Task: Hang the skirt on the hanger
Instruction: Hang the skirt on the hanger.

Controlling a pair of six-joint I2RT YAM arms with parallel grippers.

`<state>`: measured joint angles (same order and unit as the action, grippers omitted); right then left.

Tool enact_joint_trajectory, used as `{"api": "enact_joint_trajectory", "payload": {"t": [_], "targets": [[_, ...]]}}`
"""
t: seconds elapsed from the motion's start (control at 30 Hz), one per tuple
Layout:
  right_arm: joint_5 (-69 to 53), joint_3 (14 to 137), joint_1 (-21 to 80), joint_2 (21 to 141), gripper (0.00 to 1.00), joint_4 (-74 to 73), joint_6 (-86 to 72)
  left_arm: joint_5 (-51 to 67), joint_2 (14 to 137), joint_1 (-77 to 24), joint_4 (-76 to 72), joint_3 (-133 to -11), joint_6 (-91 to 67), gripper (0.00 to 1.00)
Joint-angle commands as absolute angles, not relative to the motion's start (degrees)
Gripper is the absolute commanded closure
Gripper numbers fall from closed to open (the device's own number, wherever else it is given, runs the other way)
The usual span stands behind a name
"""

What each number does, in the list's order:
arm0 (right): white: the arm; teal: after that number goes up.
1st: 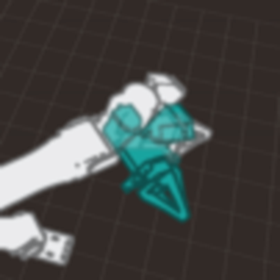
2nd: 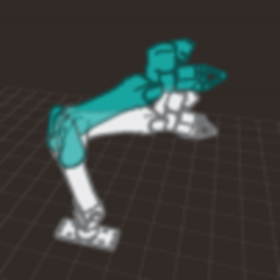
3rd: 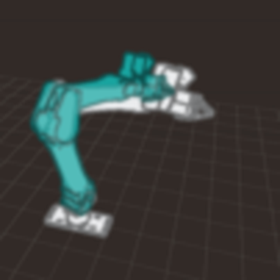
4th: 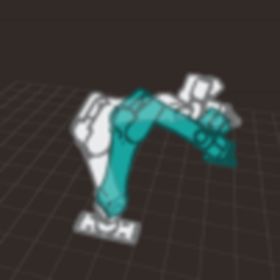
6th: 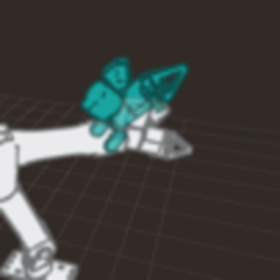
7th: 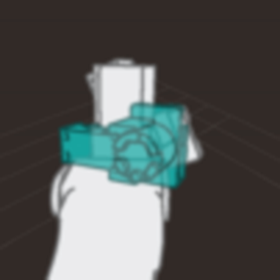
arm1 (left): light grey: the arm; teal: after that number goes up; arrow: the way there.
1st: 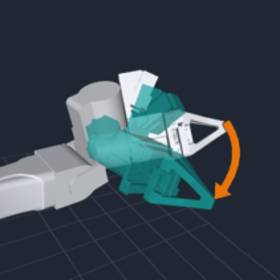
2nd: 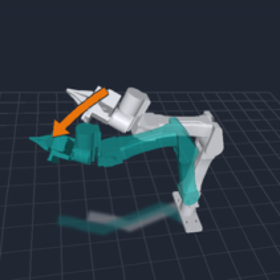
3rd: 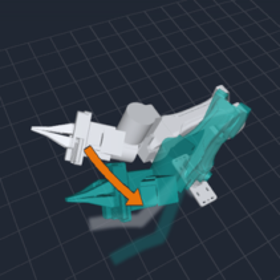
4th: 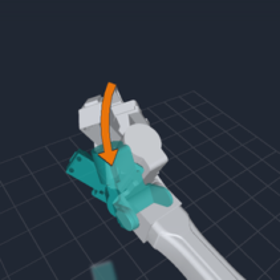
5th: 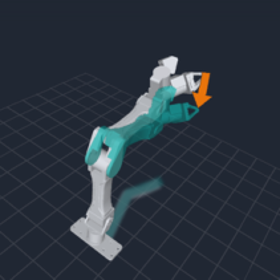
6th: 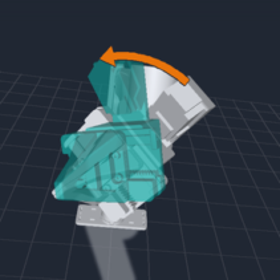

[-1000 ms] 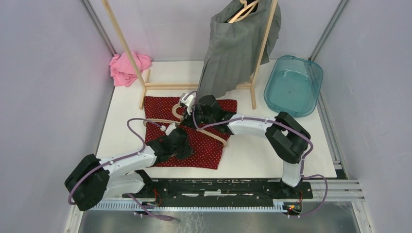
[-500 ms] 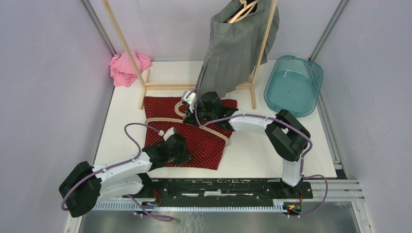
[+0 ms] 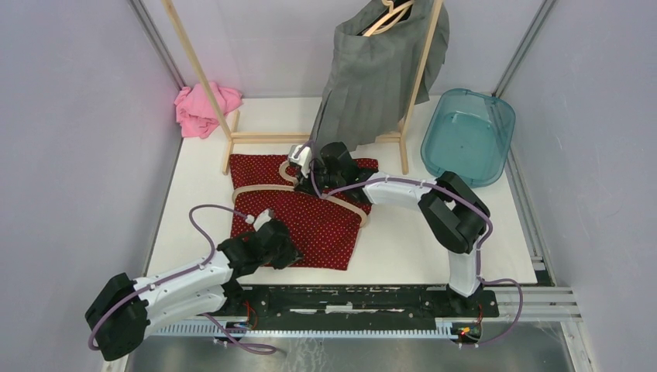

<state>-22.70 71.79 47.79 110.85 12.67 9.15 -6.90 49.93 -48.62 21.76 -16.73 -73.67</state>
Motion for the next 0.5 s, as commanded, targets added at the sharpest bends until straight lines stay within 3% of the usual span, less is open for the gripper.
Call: {"api": "enact_joint_trajectory", "payload": {"t": [0.0,0.47], "targets": [[-19.4,74.1,46.9,112.7,0.99,9.9,14.8,-6.8,48.9,-48.8,23.6,-15.8,-75.6,0.76],[-17.8,76.5,43.8,113.2,0.99,11.0,17.8,-6.6,47.5,-48.9,25.0,-15.1,-75.9,0.76]]}}
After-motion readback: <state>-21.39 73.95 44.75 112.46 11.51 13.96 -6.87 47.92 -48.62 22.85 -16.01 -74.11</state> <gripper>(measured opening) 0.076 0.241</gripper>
